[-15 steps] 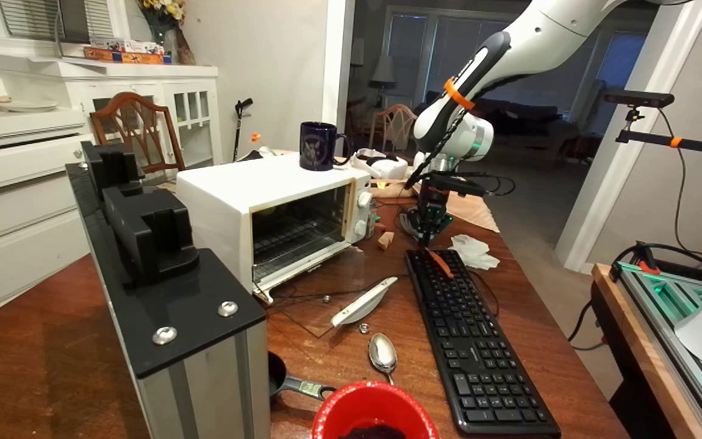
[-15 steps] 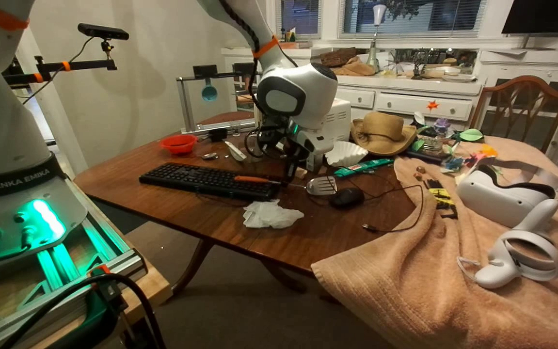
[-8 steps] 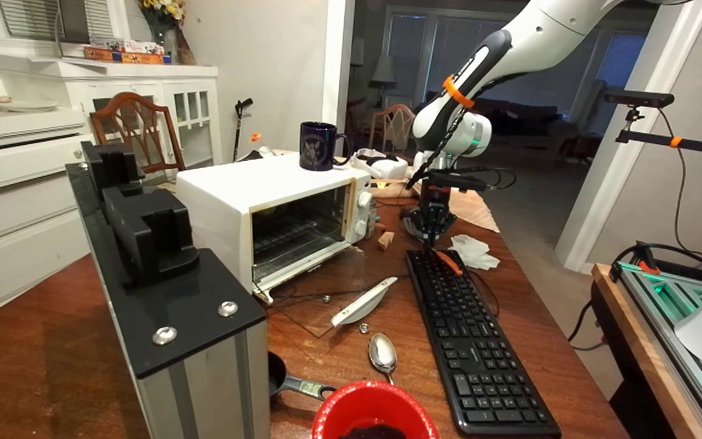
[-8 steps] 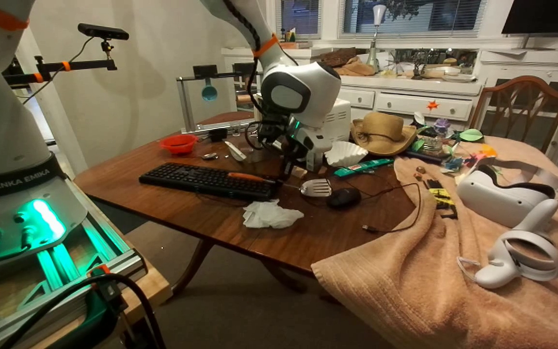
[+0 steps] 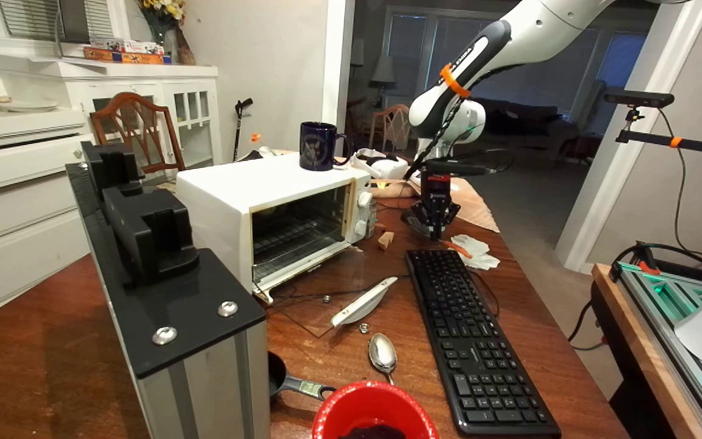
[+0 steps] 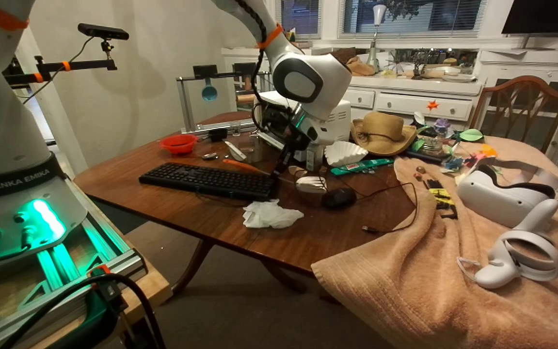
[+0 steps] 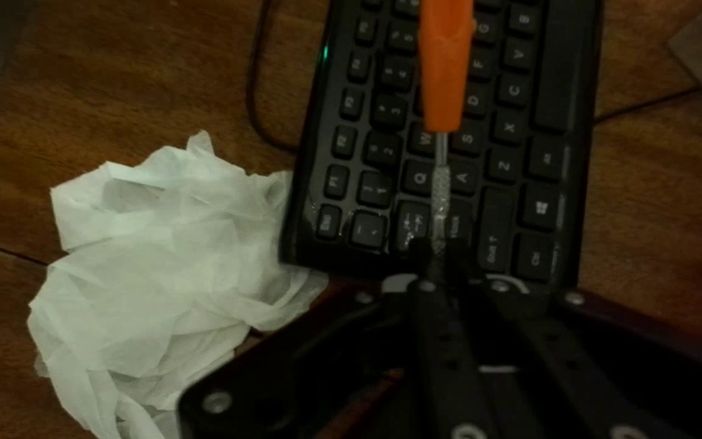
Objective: Move the spatula to the right
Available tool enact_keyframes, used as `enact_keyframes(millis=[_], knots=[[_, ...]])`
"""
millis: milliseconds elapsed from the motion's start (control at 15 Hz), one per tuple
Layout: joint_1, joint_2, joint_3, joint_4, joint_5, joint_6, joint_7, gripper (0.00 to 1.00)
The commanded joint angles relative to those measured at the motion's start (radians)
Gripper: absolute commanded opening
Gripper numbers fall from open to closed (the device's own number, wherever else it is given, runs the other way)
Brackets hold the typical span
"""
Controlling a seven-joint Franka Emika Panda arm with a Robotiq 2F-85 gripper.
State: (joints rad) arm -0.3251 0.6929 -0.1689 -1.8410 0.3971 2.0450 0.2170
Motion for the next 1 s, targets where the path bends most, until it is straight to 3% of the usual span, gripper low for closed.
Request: enact_keyframes(millis=[0, 467, 933], knots=[[0.013, 0.033, -0.019, 0.075, -0.059, -0.112, 0.019, 0.02], [0.03, 0.095, -0.041, 0.204, -0.231, -0.332, -0.022, 0.02], [0.048, 0.115, -0.032, 0.281, -0.458, -0.474, -0.204, 0.02]])
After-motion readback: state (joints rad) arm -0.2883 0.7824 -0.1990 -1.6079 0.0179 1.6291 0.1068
